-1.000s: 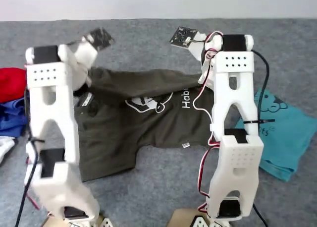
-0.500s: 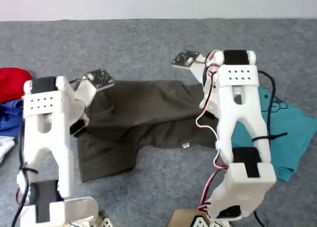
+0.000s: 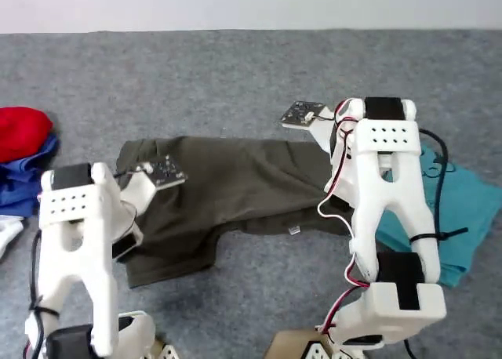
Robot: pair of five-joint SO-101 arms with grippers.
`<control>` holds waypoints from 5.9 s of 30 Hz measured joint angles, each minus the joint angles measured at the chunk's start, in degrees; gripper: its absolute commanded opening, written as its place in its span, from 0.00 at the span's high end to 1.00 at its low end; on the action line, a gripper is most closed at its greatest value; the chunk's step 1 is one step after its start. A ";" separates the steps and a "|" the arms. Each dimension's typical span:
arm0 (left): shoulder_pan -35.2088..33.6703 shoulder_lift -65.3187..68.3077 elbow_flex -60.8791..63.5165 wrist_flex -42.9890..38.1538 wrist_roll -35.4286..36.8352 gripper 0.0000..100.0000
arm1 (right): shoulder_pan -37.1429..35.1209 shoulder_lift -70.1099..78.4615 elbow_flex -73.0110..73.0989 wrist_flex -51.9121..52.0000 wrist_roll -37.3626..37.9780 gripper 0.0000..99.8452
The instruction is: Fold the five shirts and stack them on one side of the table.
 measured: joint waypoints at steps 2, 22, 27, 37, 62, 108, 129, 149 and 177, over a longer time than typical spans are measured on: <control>0.00 -0.26 1.76 0.00 0.00 1.00 | 0.09 -0.09 0.00 0.00 0.53 0.99; 0.00 -0.35 1.76 -0.09 -0.97 0.90 | 0.18 -0.09 2.64 0.00 -1.85 0.77; -3.34 -0.35 -6.51 -0.09 0.26 0.90 | 0.26 -0.09 -3.69 0.00 -2.20 0.79; -1.93 -0.35 -16.26 -17.85 26.46 0.99 | -2.20 4.57 -6.51 -15.12 -17.76 0.99; 2.90 58.11 -56.88 -18.73 40.35 0.99 | -0.88 35.34 -17.58 -37.71 -31.56 0.99; 7.74 49.23 -42.02 -7.65 33.93 0.99 | -1.23 46.15 -40.79 -0.79 -30.86 0.99; 6.86 34.55 -41.76 -5.19 32.00 0.99 | -1.41 36.75 -45.19 0.18 -27.69 0.99; -33.32 19.08 -41.49 -2.90 33.32 0.99 | -27.52 21.10 -25.32 0.18 -28.13 0.99; -62.07 32.70 -39.82 -6.95 24.18 0.99 | -63.91 22.42 -17.49 -5.71 -19.08 0.73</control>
